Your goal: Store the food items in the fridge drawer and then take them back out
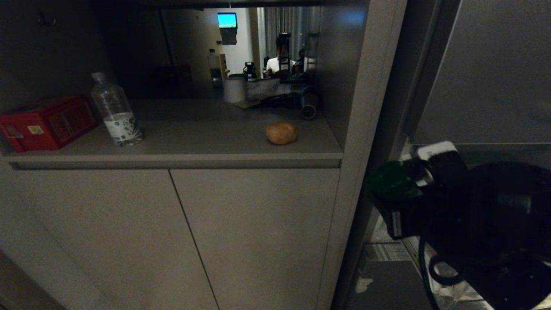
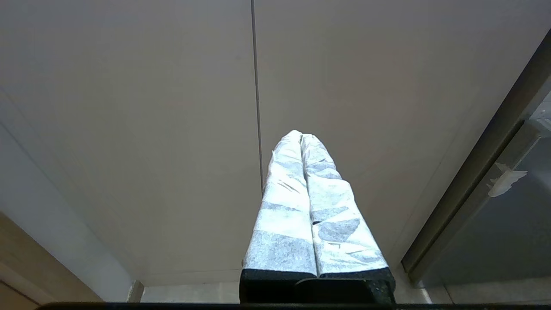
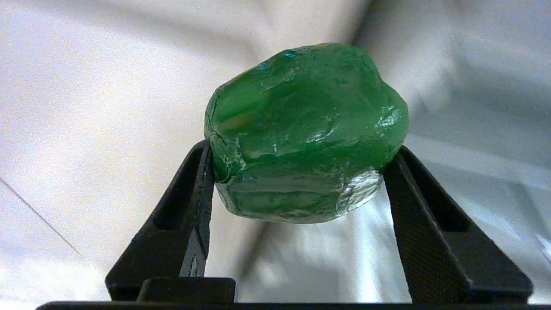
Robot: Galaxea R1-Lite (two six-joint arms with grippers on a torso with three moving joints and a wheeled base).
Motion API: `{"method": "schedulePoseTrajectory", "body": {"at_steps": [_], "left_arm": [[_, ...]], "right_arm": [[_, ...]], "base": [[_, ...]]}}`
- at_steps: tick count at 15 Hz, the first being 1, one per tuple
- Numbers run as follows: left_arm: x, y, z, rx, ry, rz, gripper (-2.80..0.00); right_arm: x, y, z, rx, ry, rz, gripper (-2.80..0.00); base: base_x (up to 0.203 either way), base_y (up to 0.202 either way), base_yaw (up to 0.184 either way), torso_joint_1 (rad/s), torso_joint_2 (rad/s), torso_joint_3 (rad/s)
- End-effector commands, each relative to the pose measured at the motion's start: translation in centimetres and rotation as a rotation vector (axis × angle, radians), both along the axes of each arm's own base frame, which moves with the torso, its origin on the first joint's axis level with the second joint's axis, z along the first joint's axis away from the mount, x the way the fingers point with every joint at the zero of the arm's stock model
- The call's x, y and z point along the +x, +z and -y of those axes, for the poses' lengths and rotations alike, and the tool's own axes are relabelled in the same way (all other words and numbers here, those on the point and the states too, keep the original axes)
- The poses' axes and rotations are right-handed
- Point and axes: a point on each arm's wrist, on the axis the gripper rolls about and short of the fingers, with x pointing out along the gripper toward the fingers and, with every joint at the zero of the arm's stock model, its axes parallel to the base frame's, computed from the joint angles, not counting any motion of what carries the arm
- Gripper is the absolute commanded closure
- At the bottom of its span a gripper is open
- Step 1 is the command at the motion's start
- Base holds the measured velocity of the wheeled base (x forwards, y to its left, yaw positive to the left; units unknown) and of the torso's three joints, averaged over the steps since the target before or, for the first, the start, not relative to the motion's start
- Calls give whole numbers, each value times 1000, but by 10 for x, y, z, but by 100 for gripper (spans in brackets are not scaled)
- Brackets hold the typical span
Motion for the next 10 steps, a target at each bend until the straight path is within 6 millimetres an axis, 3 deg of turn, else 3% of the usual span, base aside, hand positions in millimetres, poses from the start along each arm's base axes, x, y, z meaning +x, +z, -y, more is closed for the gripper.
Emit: {"method": "schedulePoseTrajectory", "body": {"at_steps": [1, 6, 10], "left_arm": [[0, 0, 0, 0, 0, 1, 0], [0, 0, 0, 0, 0, 0, 0], [0, 0, 0, 0, 0, 0, 0]], "right_arm": [[-14, -17, 42, -3, -141, -55, 0], [-1, -40, 99, 1, -438, -150, 0], [25, -48, 122, 15, -539, -204, 0]], "base": [[0, 0, 0, 0, 0, 0], [0, 0, 0, 0, 0, 0], [0, 0, 0, 0, 0, 0]]}}
